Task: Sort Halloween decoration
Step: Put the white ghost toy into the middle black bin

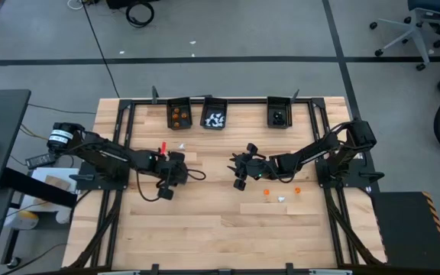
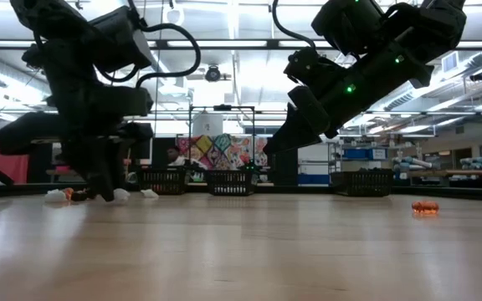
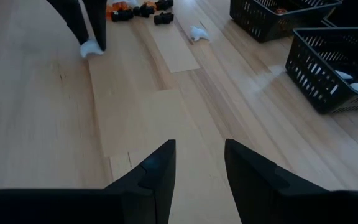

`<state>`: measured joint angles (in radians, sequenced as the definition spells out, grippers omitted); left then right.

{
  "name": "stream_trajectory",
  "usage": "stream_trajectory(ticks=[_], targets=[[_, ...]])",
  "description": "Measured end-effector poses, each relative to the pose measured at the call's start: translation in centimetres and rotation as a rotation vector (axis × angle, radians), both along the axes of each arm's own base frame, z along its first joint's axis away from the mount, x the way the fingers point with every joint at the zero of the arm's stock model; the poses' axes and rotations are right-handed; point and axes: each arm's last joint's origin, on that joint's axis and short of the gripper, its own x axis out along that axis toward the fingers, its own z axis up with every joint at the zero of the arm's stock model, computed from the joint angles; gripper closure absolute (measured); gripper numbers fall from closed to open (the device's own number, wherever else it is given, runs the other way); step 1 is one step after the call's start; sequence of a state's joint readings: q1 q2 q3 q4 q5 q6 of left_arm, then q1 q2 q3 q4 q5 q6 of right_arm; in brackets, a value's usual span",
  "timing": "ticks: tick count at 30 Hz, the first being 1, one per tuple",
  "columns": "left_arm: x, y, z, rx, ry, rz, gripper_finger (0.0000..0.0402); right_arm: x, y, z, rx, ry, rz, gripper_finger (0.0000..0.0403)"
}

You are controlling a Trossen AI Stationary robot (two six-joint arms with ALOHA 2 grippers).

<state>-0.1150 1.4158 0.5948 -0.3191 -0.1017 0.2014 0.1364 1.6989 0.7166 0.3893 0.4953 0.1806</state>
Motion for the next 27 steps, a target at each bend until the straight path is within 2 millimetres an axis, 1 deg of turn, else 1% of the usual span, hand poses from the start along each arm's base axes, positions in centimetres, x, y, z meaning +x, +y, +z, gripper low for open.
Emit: stream_trajectory(ticks=[7,13,15,18,23,27], targets=[[0.4,0.4,0.3,0.123,-0.063,0.062,0.0358,0.0,0.0,0.0,0.002,-0.001,-0.001,0.0260],[1.5,0.9,1.2,0.329,-0.202,0.127,0.0358,0.0,0.0,0.0,0.002,-0.001,-0.001,0.0260],[2.0,1.0,1.7,0.393,-0.262,0.120,0.0358,0.0,0.0,0.0,0.002,-0.002,-0.001,0.0260],[2.9,1.4,2.5,0.446,-0.356,0.102,0.0358,0.0,0.0,0.0,0.002,-0.002,-0.001,0.0260],[4.1,3.5,4.0,0.517,-0.507,0.126,0.0358,0.0,0.0,0.0,0.002,-0.002,0.000,0.0260],[4.7,6.2,4.9,0.508,-0.624,0.164,0.0358,0.0,0.0,0.0,0.001,-0.002,0.001,0.0260]])
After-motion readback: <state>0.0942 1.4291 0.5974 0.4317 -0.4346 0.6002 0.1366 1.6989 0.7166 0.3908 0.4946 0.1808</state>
